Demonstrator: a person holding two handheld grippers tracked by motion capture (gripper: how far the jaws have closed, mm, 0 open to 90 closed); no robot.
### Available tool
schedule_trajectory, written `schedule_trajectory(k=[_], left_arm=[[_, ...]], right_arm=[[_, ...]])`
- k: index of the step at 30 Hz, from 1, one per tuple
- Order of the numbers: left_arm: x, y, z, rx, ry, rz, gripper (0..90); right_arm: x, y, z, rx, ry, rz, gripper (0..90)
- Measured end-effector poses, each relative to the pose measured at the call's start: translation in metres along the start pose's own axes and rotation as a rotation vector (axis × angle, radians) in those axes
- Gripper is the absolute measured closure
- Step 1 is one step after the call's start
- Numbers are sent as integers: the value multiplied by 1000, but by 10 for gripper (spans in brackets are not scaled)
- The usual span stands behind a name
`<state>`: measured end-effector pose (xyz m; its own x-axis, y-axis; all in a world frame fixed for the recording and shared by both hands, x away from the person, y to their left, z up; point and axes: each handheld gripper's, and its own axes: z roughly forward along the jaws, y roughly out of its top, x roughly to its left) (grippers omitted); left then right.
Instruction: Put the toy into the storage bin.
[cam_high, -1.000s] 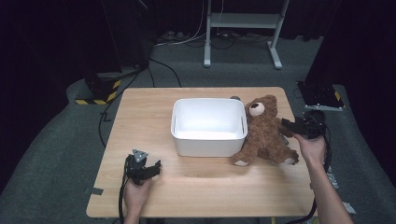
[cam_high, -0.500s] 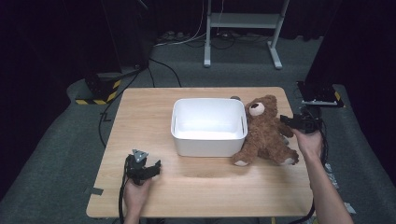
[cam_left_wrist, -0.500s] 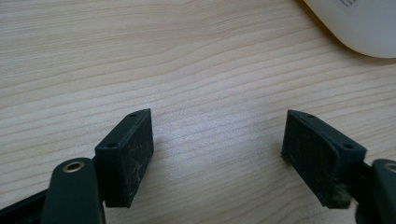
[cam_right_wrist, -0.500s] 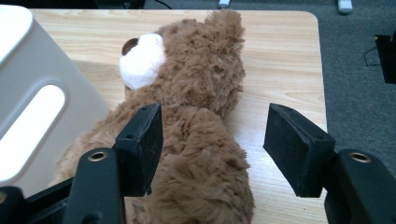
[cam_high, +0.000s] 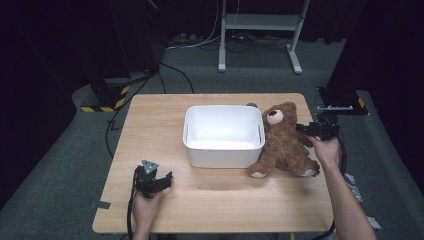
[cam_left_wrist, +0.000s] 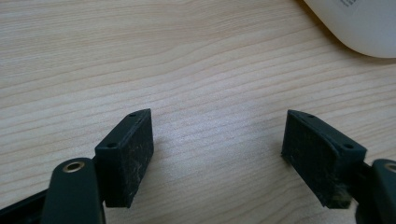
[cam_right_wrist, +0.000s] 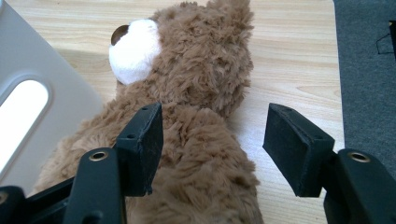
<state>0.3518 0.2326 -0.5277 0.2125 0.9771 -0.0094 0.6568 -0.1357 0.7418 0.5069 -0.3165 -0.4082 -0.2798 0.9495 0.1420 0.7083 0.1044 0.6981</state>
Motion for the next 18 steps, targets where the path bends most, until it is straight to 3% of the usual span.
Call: schedule_trajectory(k=[7,11,16,18], left_arm=[[0,0,0,-1,-1,-1,248],[0,0,0,1,0,0,248],[0,0,0,1,1,0,248],[0,0,0,1,1,0,248]], right_arm=[[-1,3,8,20,-10,-3,364],[-3,4,13,31,-15,20,329],[-3,3,20,75,-43,-1,316],[-4,2,21,86,-29,-4,311]])
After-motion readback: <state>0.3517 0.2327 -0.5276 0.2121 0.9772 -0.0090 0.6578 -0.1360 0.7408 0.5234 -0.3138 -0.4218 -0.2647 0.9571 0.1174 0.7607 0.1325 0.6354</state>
